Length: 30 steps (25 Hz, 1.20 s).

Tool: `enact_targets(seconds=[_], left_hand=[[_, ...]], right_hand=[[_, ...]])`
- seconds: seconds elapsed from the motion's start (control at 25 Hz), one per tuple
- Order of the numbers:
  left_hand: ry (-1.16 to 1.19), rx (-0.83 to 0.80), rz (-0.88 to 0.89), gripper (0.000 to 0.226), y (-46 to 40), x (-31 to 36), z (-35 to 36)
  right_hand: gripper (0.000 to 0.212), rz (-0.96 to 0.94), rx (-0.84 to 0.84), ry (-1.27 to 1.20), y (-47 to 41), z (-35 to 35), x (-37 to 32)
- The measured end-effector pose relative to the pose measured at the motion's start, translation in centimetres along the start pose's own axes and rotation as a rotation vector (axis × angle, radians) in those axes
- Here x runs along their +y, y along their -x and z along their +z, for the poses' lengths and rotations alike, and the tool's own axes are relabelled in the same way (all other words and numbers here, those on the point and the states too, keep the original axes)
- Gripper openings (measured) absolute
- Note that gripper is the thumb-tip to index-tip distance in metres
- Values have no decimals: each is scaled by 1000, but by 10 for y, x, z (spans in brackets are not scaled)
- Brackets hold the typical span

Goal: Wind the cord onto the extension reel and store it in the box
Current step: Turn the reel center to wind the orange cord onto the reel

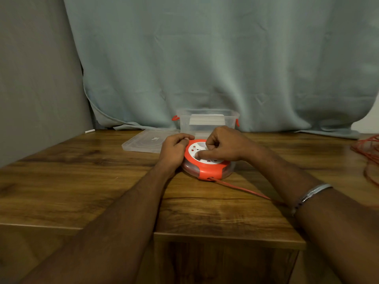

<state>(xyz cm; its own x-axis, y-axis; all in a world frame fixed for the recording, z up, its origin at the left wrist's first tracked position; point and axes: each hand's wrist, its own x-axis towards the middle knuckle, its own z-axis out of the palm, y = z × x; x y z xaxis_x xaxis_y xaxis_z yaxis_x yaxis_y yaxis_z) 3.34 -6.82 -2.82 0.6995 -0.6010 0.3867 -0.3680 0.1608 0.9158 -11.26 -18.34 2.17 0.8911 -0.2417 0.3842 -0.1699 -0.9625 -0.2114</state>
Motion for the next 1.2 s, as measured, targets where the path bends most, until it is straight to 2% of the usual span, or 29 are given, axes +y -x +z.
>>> enact_targets(seconds=[0.08,0.2,0.32,0.44,0.68,1.0,1.2], left_hand=[[-6,1,-3,26,0,0,0],[-6,-3,-16,26,1,1,0],[-12,-8,-19,26,3,3,0],[-9,-14,-10,26,3,4,0],[-14,-21,6,27,4,5,1],[13,6,-5,25,1,1,2],[11,5,-2,25,2,1,1]], right_hand=[[52,-15,28,-29,0,-2,0],[10,-83,29,-139,1,-11,6],[40,-73,-60,-191,3,-20,11],[48,-71,-134,-197,1,-19,18],[44,-49,-188,-267,5,-26,21],[29,-60,-178,-166,5,-17,20],[45,-58,-150,-100,4,-10,9]])
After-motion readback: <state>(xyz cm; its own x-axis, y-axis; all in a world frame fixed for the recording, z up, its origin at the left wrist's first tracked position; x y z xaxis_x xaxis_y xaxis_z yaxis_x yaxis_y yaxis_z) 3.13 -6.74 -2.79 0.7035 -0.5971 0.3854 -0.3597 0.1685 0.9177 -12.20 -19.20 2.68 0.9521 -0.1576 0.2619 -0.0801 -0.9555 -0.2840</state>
